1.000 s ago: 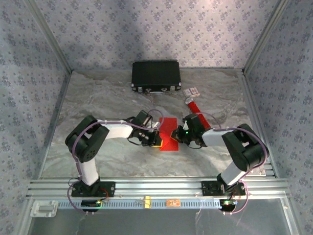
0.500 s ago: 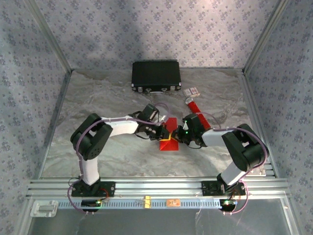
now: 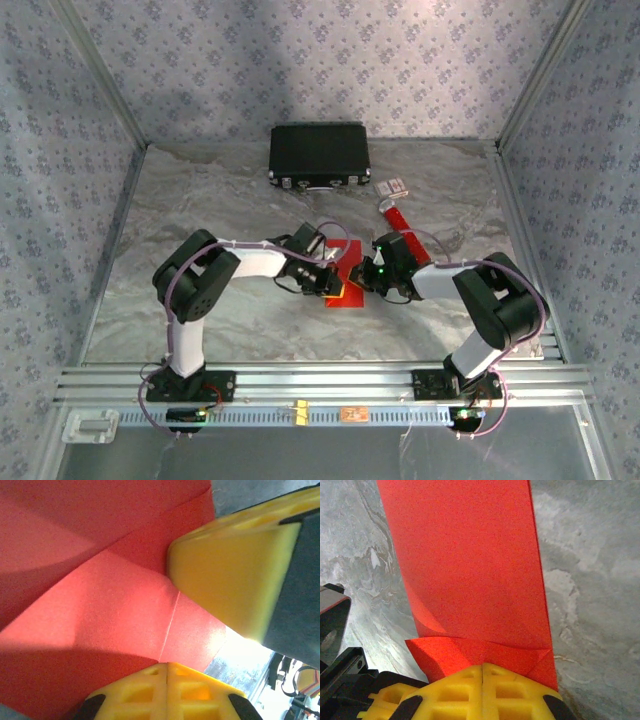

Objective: Fold a paper plane with a square sheet of paper (pick it up from the middle)
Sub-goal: Fold the triangle a second time at the center of the table.

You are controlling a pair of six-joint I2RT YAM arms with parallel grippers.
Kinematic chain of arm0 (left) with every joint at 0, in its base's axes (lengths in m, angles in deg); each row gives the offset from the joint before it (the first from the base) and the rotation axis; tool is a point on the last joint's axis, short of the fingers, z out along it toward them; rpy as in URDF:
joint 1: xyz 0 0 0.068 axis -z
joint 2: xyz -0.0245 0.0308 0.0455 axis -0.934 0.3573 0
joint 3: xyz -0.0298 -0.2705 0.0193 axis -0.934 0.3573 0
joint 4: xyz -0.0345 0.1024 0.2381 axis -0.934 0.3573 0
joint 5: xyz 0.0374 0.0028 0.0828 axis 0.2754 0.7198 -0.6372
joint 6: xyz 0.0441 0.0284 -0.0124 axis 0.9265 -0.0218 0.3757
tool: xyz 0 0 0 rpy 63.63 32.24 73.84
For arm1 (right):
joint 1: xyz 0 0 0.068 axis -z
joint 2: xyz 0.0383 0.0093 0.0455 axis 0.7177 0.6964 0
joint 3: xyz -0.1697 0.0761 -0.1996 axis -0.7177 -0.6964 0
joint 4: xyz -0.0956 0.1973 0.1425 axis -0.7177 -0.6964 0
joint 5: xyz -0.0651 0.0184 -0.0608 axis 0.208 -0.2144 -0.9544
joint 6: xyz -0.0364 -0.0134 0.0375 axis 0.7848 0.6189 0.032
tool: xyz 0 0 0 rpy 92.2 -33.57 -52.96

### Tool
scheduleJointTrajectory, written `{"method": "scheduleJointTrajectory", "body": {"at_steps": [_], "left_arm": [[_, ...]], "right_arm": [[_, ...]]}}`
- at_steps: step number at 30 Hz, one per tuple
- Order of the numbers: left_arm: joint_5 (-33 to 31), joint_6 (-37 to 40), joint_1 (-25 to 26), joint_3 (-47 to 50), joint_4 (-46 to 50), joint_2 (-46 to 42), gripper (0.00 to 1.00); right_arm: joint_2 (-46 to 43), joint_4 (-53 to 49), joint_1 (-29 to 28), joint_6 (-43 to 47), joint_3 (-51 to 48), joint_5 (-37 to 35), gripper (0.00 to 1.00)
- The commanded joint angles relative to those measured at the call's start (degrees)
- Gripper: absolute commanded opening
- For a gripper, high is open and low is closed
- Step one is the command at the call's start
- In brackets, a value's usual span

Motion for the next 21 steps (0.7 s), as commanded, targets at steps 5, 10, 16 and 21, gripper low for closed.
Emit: {"method": "scheduleJointTrajectory", "body": {"at_steps": [5,10,16,21], "left_arm": [[-0.91,-0.25,-0.96,3.27,1.41,-2.98,0.07],[0.38,-0.50,-1.12,4.74,-0.44,-4.88,0.09],[0.19,-0.20,-1.73,9.75,-1.43,-3.95,0.07],[-2.18,1.38,-1.95,10.50,0.38,-5.01,0.06]], "right_arm": [[2.44,-4.34,-0.17,0.05,-1.01,-3.18,0.01],[2.24,-4.69,-0.17,0.17,-0.99,-3.33,0.01],[2.06,-4.82,-0.17,0.15,-1.29,-3.31,0.01],[2.23,-4.86,-0.17,0.23,-1.25,-3.17,0.00]]}}
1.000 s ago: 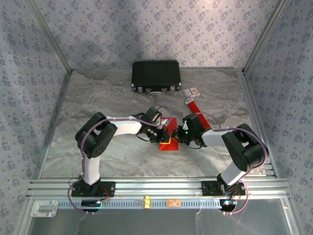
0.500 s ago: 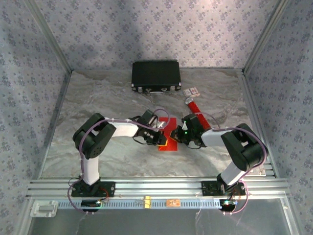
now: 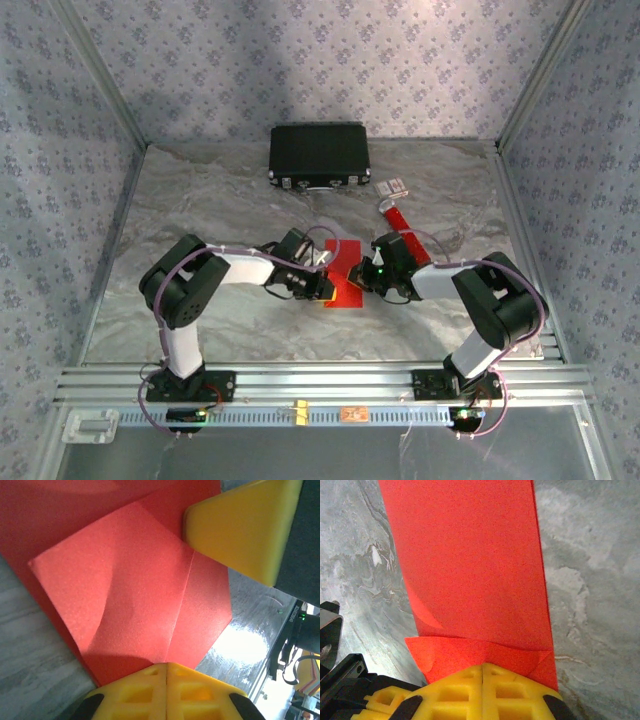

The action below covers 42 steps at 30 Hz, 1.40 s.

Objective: Fold a paper plane with a square sheet of paper (pick it up from the middle)
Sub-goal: Fold the triangle a second time at the center of the table.

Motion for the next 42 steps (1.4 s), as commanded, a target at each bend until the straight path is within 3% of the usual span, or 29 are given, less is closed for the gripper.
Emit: {"method": "scheduleJointTrajectory", "body": {"at_steps": [1,12,21,33,42], "left_arm": [[-2.93,1.20,-0.37,3.08,5.86,-1.09,0.06],[-2.25,-3.51,-0.30,1.79,1.07,-9.10,0.06],[3.85,-3.22,0.31,-1.71,1.10,-2.65,0.07],[-0.64,2.54,0.61,1.37,8.68,0.30,0.06],[2.88,2.07,-0.95,4.48,6.06,-1.44,0.08]], "right_arm": [[1.99,-5.23,0.05,0.23,-1.27,-3.30,0.01],[1.63,-5.29,0.05,0.14,-1.18,-3.46,0.01],[1.49,-5.52,0.06,0.16,-1.32,-3.63,0.01],[1.78,-5.11,-0.01,-0.02,-2.03,-3.80,0.01],[2.19,-4.76,0.05,0.04,-1.81,-3.56,0.01]]}}
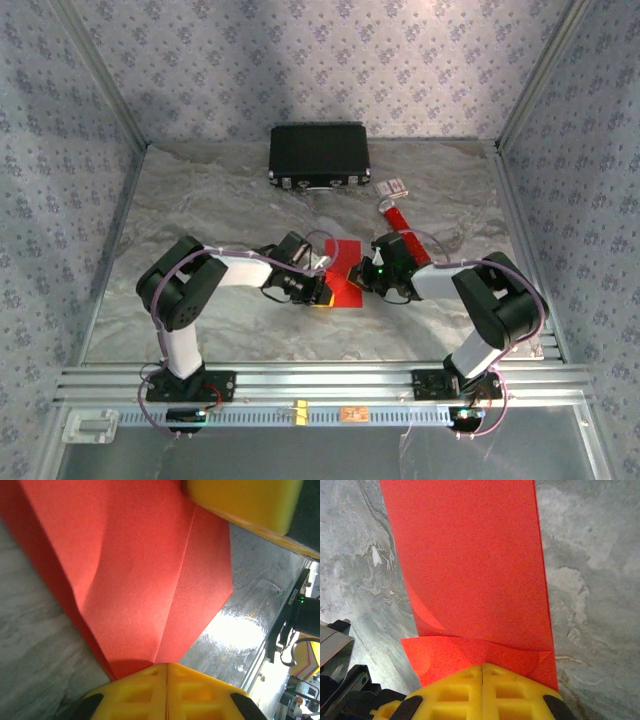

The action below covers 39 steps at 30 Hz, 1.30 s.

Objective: Fold a paper plane with a square sheet of paper (pick it up from the middle)
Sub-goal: Fold the triangle a second time at the center of the table, then turn over the paper at the center of the table.

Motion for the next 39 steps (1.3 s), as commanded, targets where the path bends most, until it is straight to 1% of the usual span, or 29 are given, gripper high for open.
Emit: {"method": "scheduleJointTrajectory", "body": {"at_steps": [1,7,10,15,19,21,25,32,39], "left_arm": [[0.59,0.63,-0.96,2.86,4.46,-0.54,0.08],[2.92,-0.61,-2.38,5.53,2.53,-1.93,0.08],[4.16,-2.09,-2.49,6.62,0.73,-4.60,0.08],[3.27,-5.71,-2.61,7.93,-3.54,-10.47,0.08],[1.71,-6.27,-3.10,6.20,-3.28,-12.49,0.07],[1.00,-6.27,-3.42,4.66,-3.28,-12.11,0.07],[0.39,-4.96,-3.70,0.06,-1.64,-9.62,0.09],[-0.60,-0.91,-3.63,-6.98,4.11,-4.36,0.09],[-1.86,3.39,-3.59,-11.56,9.43,2.05,0.09]], "right_arm": [[2.34,-4.89,0.06,0.22,-1.68,-3.40,0.01],[3.18,-4.48,0.12,0.51,-1.15,-2.59,0.01],[3.15,-4.51,0.05,0.90,-0.66,-2.24,0.01],[2.33,-5.72,0.06,3.06,0.76,-1.35,0.01],[0.26,-6.17,0.05,5.49,2.47,0.34,0.05],[-1.38,-7.46,-0.03,6.73,3.62,0.69,0.08],[-6.37,-11.33,-0.10,7.61,3.85,-2.15,0.15],[-12.88,-19.58,-0.12,5.88,1.76,-7.06,0.19],[-15.57,-18.59,-1.77,2.70,-1.14,-6.80,0.23]]}}
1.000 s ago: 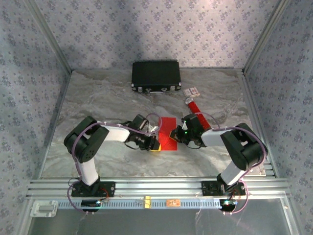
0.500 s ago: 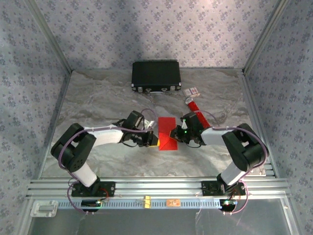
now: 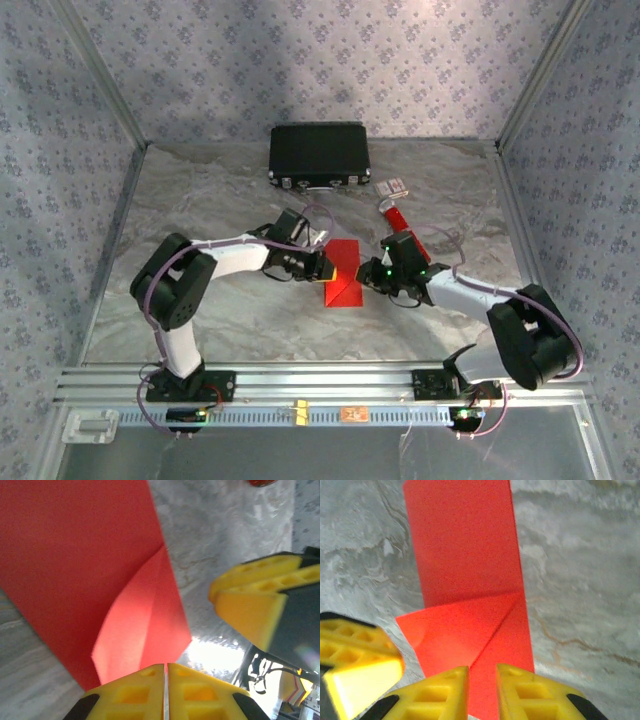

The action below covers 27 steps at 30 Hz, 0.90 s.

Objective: Fold a paper plane with a square sheet of paper (pick it up from the middle)
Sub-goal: Turn over the paper at the center of the table.

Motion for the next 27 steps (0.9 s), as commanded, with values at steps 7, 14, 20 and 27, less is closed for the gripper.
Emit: {"method": "scheduleJointTrajectory", "body": {"at_steps": [7,14,20,27], "left_arm": [[-3.64,5.36,-0.06,-1.91,6.88,4.85,0.07],[-3.34,4.25,0.19,1.98,5.15,4.59,0.06],[-3.29,1.86,0.37,4.24,2.47,3.84,0.06],[-3.34,1.05,0.44,4.70,1.59,3.75,0.06]], "right_arm": [[-1.39,-3.53,-2.47,-3.74,-0.92,-0.96,0.28],[-1.04,-4.24,-3.26,-4.56,-1.56,0.45,0.33],[1.19,-4.42,-3.86,-4.68,-1.12,0.94,0.35],[4.07,-2.82,-4.50,-5.22,-0.85,1.20,0.36]]}}
